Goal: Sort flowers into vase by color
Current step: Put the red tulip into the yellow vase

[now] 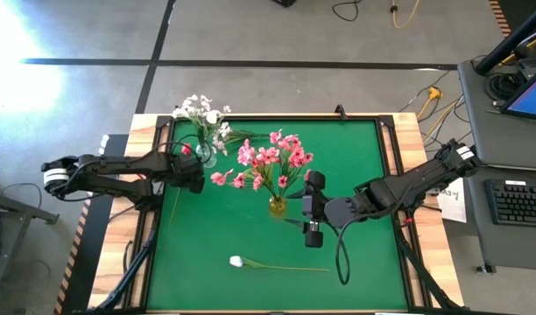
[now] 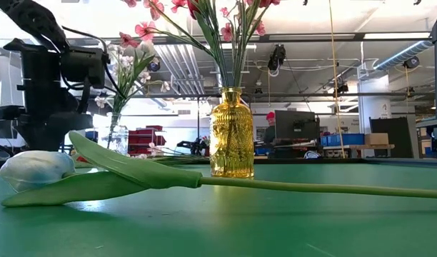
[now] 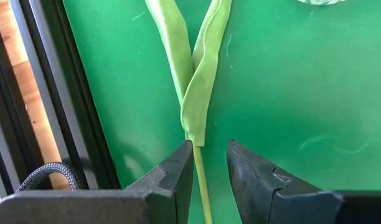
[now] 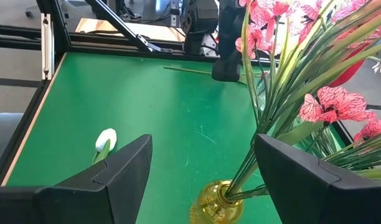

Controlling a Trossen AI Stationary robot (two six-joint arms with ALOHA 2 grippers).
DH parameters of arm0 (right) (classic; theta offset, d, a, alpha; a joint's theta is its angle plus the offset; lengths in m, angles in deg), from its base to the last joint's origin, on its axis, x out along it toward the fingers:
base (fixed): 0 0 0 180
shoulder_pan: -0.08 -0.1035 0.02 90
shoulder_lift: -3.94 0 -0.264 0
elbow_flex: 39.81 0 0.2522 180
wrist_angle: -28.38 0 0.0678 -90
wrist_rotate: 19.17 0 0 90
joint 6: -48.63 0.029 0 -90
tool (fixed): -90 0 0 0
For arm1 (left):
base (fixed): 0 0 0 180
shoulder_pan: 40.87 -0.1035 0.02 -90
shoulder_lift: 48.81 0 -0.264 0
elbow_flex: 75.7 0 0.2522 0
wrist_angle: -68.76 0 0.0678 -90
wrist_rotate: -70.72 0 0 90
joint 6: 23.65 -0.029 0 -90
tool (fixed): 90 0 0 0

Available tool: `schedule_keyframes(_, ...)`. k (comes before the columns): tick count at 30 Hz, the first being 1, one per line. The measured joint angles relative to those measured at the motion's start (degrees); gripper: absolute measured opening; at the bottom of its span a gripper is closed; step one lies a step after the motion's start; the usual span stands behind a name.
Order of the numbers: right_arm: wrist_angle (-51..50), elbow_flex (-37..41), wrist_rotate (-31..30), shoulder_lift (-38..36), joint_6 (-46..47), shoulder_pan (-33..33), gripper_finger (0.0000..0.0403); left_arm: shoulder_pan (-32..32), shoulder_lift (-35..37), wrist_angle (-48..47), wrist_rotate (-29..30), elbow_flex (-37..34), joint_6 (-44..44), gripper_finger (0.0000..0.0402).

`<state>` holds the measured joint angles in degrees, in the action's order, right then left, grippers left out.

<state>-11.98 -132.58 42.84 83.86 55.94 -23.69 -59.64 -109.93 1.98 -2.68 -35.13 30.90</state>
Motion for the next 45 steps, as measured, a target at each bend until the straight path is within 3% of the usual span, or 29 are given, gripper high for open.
schedule_keyframes(33, -0.16, 0.04, 0.00, -0.02, 0.17, 0.00, 0.0276, 0.00, -3.52, 1.18, -0.15, -1.51, 0.00, 0.0074)
schedule_keyframes(41, -0.16, 0.06, 0.00, -0.02, 0.17, 0.00, 0.0276, 0.00, -3.50, 1.43, -0.21, -2.02, 0.02, 0.0008)
schedule_keyframes(45, -0.16, 0.07, 0.00, -0.01, 0.17, 0.00, 0.0276, -0.02, -3.50, 1.39, -0.71, -2.21, 0.32, 0.0006)
